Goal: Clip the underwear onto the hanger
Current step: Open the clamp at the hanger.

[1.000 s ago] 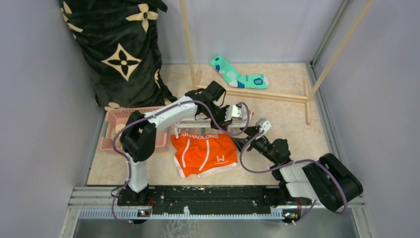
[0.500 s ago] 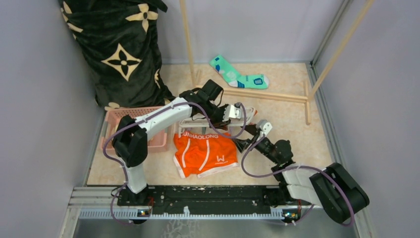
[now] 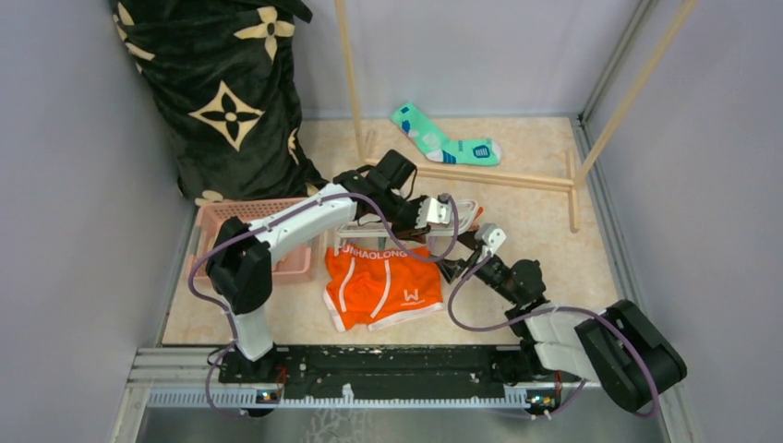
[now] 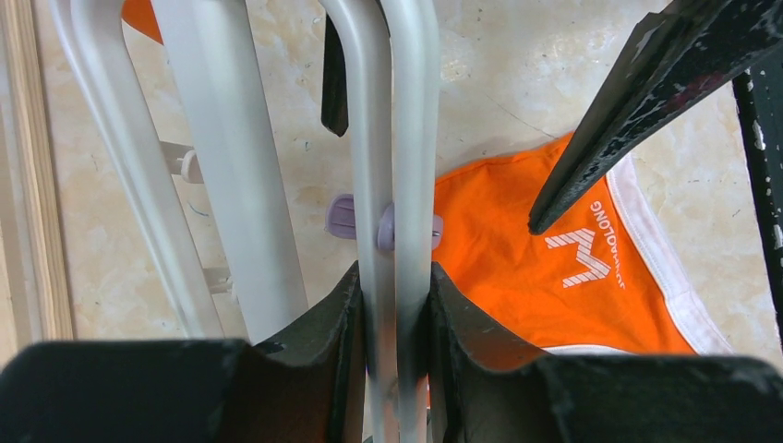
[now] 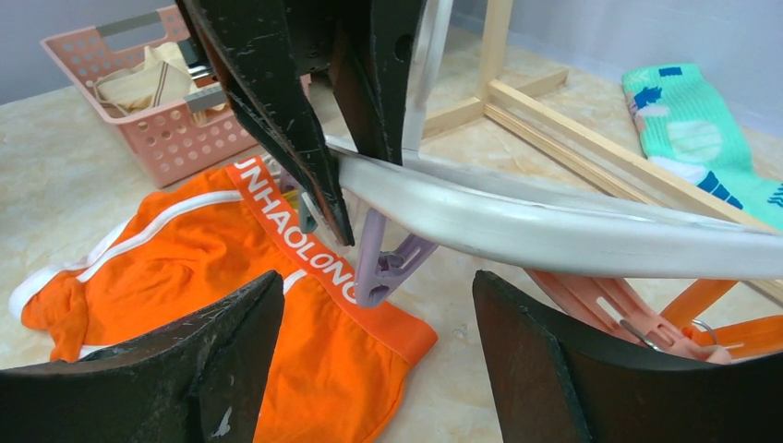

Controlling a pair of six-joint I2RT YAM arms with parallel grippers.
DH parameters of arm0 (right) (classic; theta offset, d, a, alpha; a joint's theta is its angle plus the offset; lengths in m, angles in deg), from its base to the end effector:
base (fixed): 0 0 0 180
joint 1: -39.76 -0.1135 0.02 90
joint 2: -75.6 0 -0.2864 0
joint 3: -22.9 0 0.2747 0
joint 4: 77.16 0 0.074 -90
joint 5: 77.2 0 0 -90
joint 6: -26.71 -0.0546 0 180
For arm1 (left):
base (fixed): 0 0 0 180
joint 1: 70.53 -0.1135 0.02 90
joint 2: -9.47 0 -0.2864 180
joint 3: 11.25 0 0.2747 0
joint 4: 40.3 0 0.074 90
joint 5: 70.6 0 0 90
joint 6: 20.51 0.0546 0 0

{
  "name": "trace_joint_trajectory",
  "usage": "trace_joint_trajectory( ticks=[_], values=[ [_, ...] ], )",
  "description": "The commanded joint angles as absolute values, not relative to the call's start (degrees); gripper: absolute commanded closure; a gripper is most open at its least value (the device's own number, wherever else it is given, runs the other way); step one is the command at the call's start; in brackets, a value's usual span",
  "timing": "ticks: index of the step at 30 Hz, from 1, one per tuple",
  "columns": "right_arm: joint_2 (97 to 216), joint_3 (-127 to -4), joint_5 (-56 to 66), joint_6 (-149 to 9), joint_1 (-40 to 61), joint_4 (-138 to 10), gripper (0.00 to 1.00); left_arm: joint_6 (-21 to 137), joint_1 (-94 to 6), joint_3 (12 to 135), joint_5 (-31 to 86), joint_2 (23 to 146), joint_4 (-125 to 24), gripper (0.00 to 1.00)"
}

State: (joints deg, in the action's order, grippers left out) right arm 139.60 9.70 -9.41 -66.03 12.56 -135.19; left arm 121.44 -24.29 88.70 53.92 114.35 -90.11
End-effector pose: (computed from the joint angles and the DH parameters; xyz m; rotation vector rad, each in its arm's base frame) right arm 0.1610 0.1059 0.1737 -0.6260 1.3555 0.7036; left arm 0.2792 -0.3362 0.2695 1.9792 1.3996 -0.7104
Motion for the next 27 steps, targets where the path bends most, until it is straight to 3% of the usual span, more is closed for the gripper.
trace_joint_trajectory(
  ticks=[1, 13, 27],
  values=[
    [143.5, 7.1, -5.9, -68.8, 12.9, -141.0, 0.25, 124.1, -23.6, 88.9, 56.0, 110.7, -87.6, 0.80],
    [160.2, 4.9, -5.4, -76.2, 12.3, -163.2, 0.29, 125.3, -23.2, 88.2, 54.4, 109.8, -87.6, 0.80],
    [162.3, 1.6, -5.3, -74.9, 12.2, -163.3, 0.30, 126.9, -22.5, 87.4, 55.0, 107.6, -87.7, 0.80]
  ],
)
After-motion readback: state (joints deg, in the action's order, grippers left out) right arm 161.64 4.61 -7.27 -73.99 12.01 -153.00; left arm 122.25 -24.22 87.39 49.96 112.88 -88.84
